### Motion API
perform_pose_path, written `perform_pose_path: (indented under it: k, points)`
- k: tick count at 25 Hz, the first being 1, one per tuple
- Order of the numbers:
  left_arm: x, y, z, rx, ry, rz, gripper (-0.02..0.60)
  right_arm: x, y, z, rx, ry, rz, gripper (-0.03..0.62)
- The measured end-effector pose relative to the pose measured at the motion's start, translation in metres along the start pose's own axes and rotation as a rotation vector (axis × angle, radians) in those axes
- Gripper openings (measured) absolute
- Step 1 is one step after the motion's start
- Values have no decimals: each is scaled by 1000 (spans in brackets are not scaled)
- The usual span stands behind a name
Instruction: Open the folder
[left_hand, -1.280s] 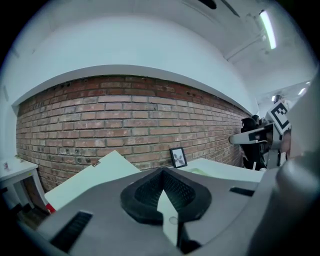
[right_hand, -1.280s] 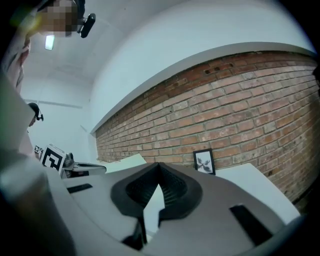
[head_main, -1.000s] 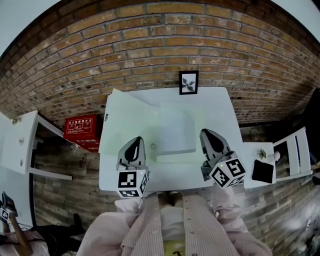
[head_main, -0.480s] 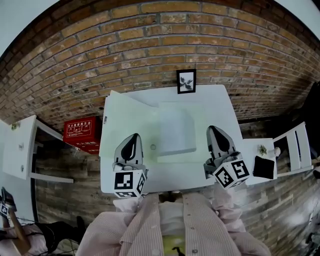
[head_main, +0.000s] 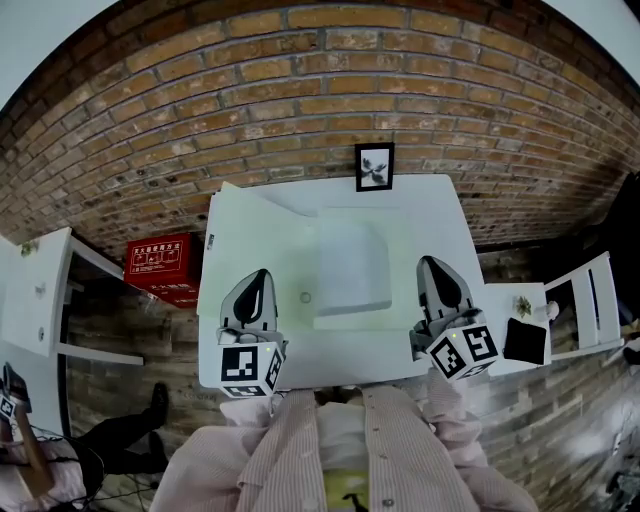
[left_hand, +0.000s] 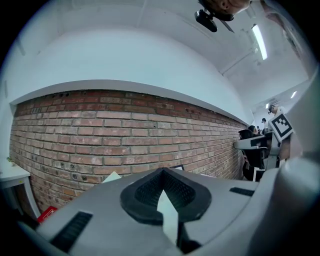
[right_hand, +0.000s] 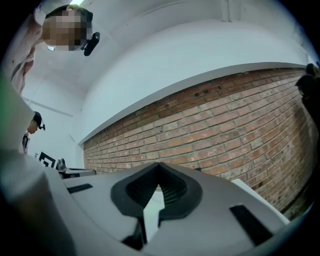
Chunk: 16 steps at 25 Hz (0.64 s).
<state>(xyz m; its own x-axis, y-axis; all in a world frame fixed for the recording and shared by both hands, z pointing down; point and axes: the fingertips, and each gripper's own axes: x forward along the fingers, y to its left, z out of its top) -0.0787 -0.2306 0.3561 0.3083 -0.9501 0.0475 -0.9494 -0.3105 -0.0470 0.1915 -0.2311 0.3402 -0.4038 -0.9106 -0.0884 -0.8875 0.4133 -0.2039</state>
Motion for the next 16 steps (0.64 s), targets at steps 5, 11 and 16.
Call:
perform_pose_path:
  k: [5,11,16]
  points:
    - [1,-1,-1,20,10,4,-8,0,-2,-3,-7,10,5,5]
    - [3,-2,-3,23,13,-2,-8,-4,-6,-4,-17,17,-5,5]
    - [3,-2,-3,18,14,-2,-8,-7,-9,-3,-24,24,-16,5]
